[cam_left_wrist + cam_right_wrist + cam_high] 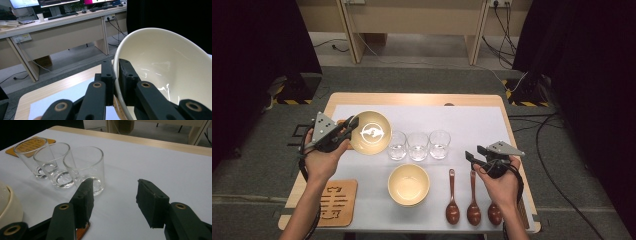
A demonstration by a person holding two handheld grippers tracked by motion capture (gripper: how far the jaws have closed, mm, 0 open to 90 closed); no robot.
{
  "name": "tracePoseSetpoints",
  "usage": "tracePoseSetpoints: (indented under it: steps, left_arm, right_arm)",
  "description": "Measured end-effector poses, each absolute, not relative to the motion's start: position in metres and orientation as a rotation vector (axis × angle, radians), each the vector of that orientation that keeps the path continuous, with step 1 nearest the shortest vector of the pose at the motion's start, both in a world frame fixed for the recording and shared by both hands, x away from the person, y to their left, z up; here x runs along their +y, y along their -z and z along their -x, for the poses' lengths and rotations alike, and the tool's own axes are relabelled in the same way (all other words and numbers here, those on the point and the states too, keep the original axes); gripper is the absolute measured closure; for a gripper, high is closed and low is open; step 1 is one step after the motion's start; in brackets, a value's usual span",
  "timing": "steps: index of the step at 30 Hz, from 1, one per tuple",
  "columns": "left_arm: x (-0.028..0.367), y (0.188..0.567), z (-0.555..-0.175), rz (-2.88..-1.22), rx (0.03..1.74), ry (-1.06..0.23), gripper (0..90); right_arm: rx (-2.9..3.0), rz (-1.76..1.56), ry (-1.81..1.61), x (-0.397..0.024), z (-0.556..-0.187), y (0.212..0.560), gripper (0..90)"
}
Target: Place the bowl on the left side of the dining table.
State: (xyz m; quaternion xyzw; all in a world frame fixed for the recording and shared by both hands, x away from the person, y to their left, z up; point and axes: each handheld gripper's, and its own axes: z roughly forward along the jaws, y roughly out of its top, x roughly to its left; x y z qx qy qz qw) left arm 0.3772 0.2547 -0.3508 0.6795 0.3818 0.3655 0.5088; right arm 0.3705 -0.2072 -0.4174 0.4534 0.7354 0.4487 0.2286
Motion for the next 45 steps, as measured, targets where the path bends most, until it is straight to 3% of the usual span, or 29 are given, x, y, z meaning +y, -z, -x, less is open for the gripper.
tracePoseSetpoints:
  steps: [45]
  left_arm:
    - [0.286,0.366,-0.423,-1.616,1.071,-0.912,82.3]
  right_arm:
    - [2.020,-1.263,-1.240,-0.207,-0.371,0.419,47.7]
